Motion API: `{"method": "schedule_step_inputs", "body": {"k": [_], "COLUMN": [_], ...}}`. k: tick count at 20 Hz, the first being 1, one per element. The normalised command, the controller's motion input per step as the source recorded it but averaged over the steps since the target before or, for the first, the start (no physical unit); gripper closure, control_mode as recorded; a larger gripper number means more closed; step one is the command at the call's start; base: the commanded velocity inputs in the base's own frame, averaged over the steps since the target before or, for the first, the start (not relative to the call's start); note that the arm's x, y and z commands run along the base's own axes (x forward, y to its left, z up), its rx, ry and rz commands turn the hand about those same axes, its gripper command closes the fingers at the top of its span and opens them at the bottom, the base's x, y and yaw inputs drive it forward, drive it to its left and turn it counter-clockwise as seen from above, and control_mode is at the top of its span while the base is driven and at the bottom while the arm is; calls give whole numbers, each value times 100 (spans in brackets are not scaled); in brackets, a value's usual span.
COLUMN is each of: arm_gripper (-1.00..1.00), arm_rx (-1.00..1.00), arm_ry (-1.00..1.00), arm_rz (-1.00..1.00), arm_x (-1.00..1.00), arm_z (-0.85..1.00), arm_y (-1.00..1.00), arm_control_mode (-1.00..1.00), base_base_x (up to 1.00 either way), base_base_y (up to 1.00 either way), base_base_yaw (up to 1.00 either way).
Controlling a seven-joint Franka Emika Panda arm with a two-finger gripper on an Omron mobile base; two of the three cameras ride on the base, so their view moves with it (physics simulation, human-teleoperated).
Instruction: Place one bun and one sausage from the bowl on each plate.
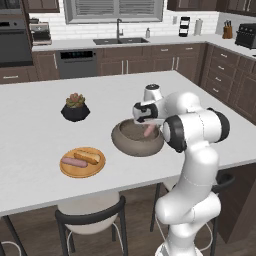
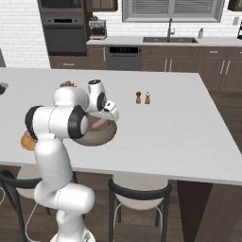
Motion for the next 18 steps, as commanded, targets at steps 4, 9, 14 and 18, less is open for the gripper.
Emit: {"method": "schedule_step_inputs", "body": {"k": [4, 9, 14, 18], "arm_gripper": [100, 100, 100, 100], "arm_rx": [1, 0, -2, -2], "arm_ry": [-17, -22, -5, 0], "arm_rz": [0, -4, -1, -2], "arm_x": [-30, -2, -7, -11], "arm_z": [-3, 0, 24, 96], "arm_y": [0, 3, 18, 25], "arm_control_mode": [-100, -100, -100, -100], "base_base_x": [0, 0, 0, 0], "base_base_y": [0, 0, 0, 0], "base_base_yaw": [0, 0, 0, 0]}}
